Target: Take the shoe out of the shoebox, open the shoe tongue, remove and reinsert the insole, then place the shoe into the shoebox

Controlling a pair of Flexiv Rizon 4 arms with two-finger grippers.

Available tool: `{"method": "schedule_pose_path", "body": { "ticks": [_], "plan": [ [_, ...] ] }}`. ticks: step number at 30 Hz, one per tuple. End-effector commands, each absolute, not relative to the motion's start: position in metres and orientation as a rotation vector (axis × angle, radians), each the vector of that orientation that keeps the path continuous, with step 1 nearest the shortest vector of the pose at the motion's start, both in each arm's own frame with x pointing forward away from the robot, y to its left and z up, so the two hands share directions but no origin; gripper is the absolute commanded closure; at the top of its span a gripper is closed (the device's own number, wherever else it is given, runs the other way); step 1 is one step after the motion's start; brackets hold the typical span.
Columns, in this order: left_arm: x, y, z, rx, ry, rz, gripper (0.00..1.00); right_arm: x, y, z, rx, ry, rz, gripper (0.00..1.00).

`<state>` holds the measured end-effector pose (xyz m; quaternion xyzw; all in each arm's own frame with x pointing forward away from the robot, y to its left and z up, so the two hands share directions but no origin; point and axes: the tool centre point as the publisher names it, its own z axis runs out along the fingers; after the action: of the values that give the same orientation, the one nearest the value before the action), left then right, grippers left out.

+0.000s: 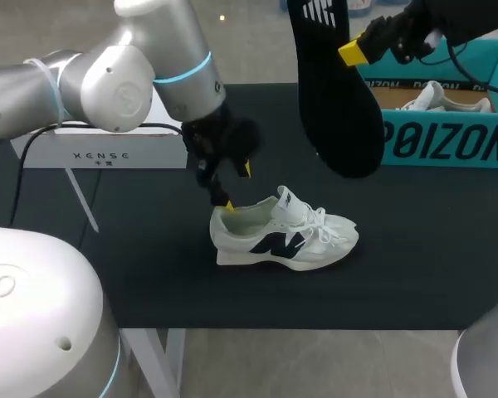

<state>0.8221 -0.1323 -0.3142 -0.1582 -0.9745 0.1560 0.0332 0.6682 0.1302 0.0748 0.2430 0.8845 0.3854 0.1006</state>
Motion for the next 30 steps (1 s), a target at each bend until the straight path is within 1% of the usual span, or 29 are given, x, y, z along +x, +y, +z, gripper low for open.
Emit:
{"method": "schedule_pose_path", "body": {
  "ticks": [1,8,18,19,20,21,22,24,26,30],
  "plan": [
    [0.834,-0.159,-0.352,-0.49,-2.969,0.481,0.0,0.67,0.132,0.076,0.72,2.619,1.134,1.0],
    [0.83,-0.176,-0.383,-0.494,-2.952,0.501,0.0,0.67,0.132,0.076,0.72,2.619,1.134,1.0],
    [0.825,-0.191,-0.39,-0.436,-2.966,0.523,0.0,0.67,0.132,0.076,0.72,2.619,1.134,1.0],
    [0.825,-0.192,-0.39,-0.435,-2.967,0.52,0.08,0.67,0.132,0.076,0.72,2.619,1.134,1.0],
    [0.825,-0.193,-0.39,-0.429,-2.971,0.514,0.32,0.67,0.132,0.076,0.72,2.619,1.134,1.0],
    [0.825,-0.193,-0.39,-0.421,-2.974,0.516,0.53,0.67,0.132,0.076,0.72,2.619,1.134,1.0],
    [0.826,-0.194,-0.389,-0.418,-2.976,0.514,0.64,0.67,0.132,0.076,0.72,2.619,1.134,1.0],
    [0.827,-0.193,-0.385,-0.411,-2.991,0.513,0.68,0.67,0.132,0.076,0.72,2.619,1.134,1.0],
    [0.827,-0.193,-0.383,-0.414,-2.992,0.51,1.0,0.67,0.132,0.076,0.72,2.619,1.134,1.0],
    [0.83,-0.191,-0.381,-0.412,-3.001,0.491,1.0,0.67,0.132,0.076,0.72,2.619,1.134,1.0]
  ]
}}
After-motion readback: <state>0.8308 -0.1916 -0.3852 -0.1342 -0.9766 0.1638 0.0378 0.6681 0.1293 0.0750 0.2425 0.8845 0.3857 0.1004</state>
